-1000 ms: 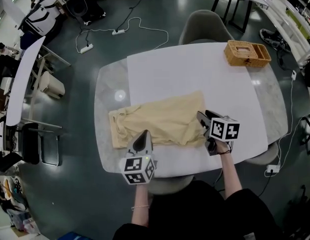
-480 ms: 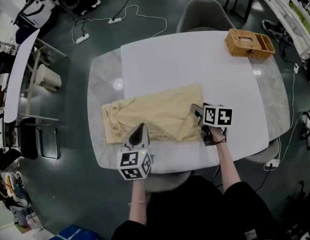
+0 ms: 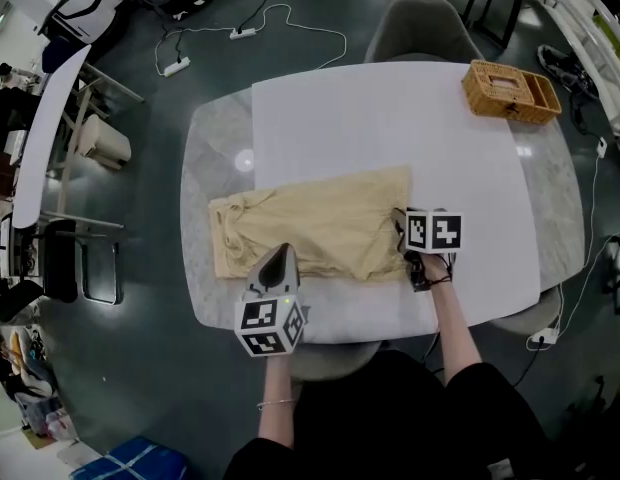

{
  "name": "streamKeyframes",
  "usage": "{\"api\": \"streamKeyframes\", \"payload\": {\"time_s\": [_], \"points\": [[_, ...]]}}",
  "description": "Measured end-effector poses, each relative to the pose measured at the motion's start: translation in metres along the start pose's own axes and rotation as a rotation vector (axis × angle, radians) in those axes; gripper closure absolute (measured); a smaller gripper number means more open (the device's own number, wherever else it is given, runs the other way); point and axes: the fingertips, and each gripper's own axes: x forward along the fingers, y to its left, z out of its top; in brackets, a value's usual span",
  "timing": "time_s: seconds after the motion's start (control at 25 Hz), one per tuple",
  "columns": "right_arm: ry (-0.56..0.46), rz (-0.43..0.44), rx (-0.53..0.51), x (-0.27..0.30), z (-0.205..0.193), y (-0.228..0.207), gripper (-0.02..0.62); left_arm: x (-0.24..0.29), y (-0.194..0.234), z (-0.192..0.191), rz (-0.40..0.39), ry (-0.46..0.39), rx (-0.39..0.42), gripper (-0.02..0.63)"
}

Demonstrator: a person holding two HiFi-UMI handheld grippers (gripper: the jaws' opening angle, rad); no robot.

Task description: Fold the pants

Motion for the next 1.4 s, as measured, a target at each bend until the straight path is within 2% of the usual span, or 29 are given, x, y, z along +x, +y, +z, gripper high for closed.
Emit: {"api": "streamKeyframes", "payload": {"time_s": [0.16, 0.36, 0.72, 1.4], "points": [[-0.010, 0.018, -0.010, -0.004, 0.004, 0.006, 0.554, -0.008, 0.003, 0.001, 0.016, -0.009, 0.000, 0.598], [-0.013, 0.060, 0.025, -0.016, 0.012, 0.016, 0.558, -0.021, 0.014, 0.001, 0.041, -0.022, -0.010, 0.598], [-0.060, 0.053, 0.022, -0.038, 0.027, 0.042, 0.560, -0.051, 0.040, 0.004, 0.041, -0.057, -0.022, 0.598], [-0.137, 0.044, -0.053, -0.060, 0.049, 0.168, 0.560, -0.095, 0.115, 0.008, -0.033, -0.093, -0.036, 0.598]]}}
